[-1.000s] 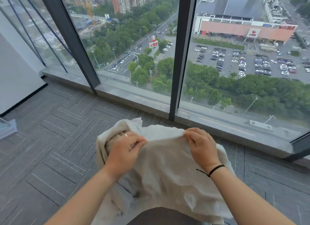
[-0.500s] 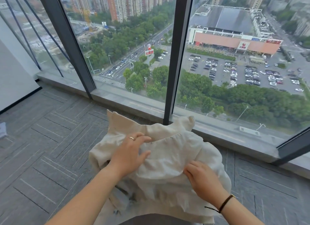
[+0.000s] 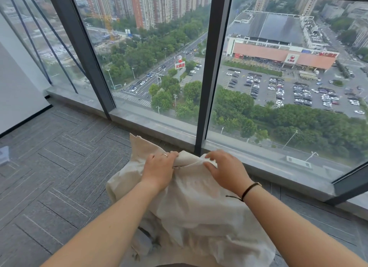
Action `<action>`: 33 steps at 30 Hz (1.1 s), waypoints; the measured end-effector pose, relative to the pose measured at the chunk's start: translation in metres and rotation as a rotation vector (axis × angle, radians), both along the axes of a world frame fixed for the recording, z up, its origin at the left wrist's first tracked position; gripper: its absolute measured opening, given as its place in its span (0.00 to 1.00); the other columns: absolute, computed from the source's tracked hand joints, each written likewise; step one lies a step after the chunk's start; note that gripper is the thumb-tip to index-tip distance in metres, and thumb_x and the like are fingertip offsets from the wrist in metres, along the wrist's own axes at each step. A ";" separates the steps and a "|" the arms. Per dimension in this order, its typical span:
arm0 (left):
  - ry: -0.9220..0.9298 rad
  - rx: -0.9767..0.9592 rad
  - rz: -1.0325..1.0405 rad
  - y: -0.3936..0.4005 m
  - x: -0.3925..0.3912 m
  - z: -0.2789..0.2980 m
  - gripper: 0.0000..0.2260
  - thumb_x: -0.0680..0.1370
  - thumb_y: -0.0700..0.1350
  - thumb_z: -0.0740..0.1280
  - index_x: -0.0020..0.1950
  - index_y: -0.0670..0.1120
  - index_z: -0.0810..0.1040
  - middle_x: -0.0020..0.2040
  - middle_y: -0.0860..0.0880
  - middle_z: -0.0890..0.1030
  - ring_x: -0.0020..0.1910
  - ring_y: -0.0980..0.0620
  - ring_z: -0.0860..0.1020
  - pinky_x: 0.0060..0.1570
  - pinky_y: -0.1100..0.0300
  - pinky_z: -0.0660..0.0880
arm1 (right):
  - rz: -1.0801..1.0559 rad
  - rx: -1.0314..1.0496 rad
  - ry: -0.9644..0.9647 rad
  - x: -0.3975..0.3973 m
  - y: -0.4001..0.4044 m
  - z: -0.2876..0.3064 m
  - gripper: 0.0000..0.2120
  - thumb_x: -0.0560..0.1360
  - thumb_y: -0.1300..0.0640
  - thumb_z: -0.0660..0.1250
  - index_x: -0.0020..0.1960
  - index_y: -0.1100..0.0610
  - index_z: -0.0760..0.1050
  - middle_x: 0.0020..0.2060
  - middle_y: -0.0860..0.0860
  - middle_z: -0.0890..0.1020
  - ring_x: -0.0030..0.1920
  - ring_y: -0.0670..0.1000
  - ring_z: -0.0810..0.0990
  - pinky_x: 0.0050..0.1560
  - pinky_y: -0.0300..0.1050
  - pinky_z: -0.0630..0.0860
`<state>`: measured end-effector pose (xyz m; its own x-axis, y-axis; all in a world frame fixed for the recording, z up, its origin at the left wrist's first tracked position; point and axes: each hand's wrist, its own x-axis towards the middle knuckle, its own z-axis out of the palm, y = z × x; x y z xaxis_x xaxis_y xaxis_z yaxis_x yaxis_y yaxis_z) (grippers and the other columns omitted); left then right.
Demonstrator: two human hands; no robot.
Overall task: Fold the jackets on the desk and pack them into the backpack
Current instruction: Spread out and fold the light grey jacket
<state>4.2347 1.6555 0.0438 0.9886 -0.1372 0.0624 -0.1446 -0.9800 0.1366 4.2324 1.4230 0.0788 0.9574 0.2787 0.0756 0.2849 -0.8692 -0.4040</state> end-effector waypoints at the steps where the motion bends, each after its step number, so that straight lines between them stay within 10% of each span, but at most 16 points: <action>1: 0.000 -0.016 -0.011 0.000 -0.001 0.000 0.20 0.79 0.42 0.60 0.71 0.55 0.68 0.61 0.54 0.80 0.62 0.48 0.75 0.56 0.54 0.63 | 0.014 -0.008 0.003 0.010 0.003 0.000 0.14 0.81 0.46 0.63 0.65 0.47 0.74 0.57 0.46 0.79 0.58 0.50 0.77 0.56 0.47 0.75; 8: -0.234 -0.284 -0.297 0.007 -0.019 0.008 0.27 0.67 0.32 0.69 0.62 0.49 0.68 0.43 0.52 0.76 0.48 0.44 0.75 0.65 0.50 0.67 | 0.234 0.153 0.360 0.040 0.024 -0.020 0.26 0.80 0.58 0.64 0.74 0.49 0.58 0.74 0.49 0.71 0.69 0.52 0.74 0.71 0.50 0.64; 13: -0.012 -0.267 -0.421 0.015 -0.028 0.033 0.28 0.69 0.31 0.66 0.61 0.54 0.63 0.36 0.52 0.74 0.43 0.47 0.74 0.74 0.53 0.58 | 0.277 0.241 0.422 0.041 0.030 -0.021 0.20 0.79 0.64 0.63 0.66 0.50 0.60 0.63 0.48 0.78 0.59 0.50 0.77 0.61 0.44 0.71; 18: 0.031 -0.247 -0.474 0.019 -0.036 0.055 0.20 0.71 0.33 0.65 0.55 0.52 0.66 0.41 0.49 0.76 0.45 0.44 0.75 0.59 0.42 0.75 | 0.327 0.199 0.264 0.032 0.031 -0.008 0.17 0.78 0.62 0.65 0.60 0.47 0.63 0.55 0.46 0.78 0.55 0.50 0.77 0.56 0.46 0.72; 22: -0.317 -0.261 -0.615 0.008 -0.050 0.084 0.20 0.64 0.30 0.71 0.51 0.47 0.73 0.40 0.54 0.80 0.46 0.53 0.73 0.74 0.63 0.58 | 0.382 0.262 0.297 0.023 0.036 0.004 0.17 0.76 0.63 0.67 0.55 0.47 0.63 0.60 0.46 0.80 0.57 0.49 0.78 0.54 0.48 0.76; 27: -0.035 -0.457 -0.535 0.007 -0.060 0.108 0.17 0.69 0.34 0.65 0.51 0.51 0.69 0.39 0.68 0.72 0.34 0.66 0.69 0.35 0.71 0.62 | 0.432 0.288 0.372 0.019 0.026 0.026 0.11 0.72 0.64 0.68 0.46 0.53 0.67 0.39 0.47 0.73 0.38 0.46 0.67 0.40 0.43 0.68; 33: 0.111 -0.498 -0.433 0.016 -0.067 0.114 0.19 0.69 0.36 0.66 0.51 0.58 0.68 0.38 0.59 0.70 0.34 0.57 0.68 0.36 0.64 0.66 | 0.523 0.225 0.307 0.006 -0.004 0.076 0.18 0.74 0.67 0.68 0.40 0.50 0.62 0.33 0.45 0.67 0.33 0.43 0.62 0.34 0.37 0.63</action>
